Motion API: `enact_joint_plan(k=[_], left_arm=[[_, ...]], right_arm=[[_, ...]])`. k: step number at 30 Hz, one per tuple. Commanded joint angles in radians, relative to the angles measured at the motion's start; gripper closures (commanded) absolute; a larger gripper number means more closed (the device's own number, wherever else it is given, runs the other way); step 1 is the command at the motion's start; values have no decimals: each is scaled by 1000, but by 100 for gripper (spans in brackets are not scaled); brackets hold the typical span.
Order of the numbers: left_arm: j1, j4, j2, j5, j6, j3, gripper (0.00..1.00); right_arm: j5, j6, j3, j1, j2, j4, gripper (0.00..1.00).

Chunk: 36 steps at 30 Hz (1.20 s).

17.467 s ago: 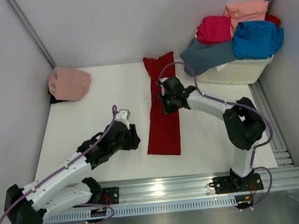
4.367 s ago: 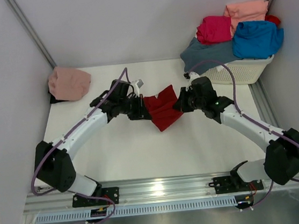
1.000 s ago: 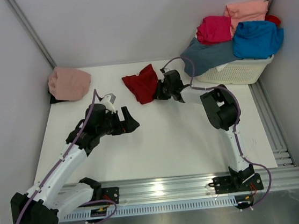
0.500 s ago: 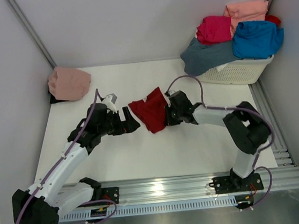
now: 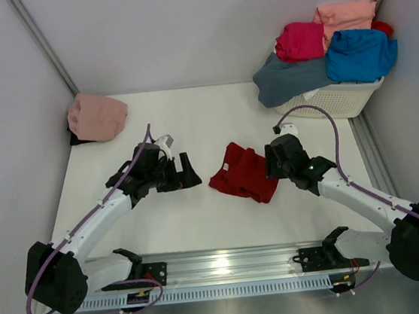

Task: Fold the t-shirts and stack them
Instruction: Smooth out wrinkles on the folded tshirt

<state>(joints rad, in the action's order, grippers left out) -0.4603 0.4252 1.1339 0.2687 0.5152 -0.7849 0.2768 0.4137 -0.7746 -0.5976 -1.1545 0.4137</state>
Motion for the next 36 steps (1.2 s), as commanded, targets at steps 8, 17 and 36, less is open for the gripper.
enact_joint_plan(k=[8, 17, 36], left_arm=[[-41, -23, 6, 33, 9, -33, 1], [-43, -31, -8, 24, 26, -7, 1], [-55, -37, -66, 7, 43, 44, 1]], right_arm=[[21, 16, -87, -27, -71, -145, 40], [-68, 11, -163, -47, -302, -306, 47], [-97, -30, -420, -74, -646, -291, 100]])
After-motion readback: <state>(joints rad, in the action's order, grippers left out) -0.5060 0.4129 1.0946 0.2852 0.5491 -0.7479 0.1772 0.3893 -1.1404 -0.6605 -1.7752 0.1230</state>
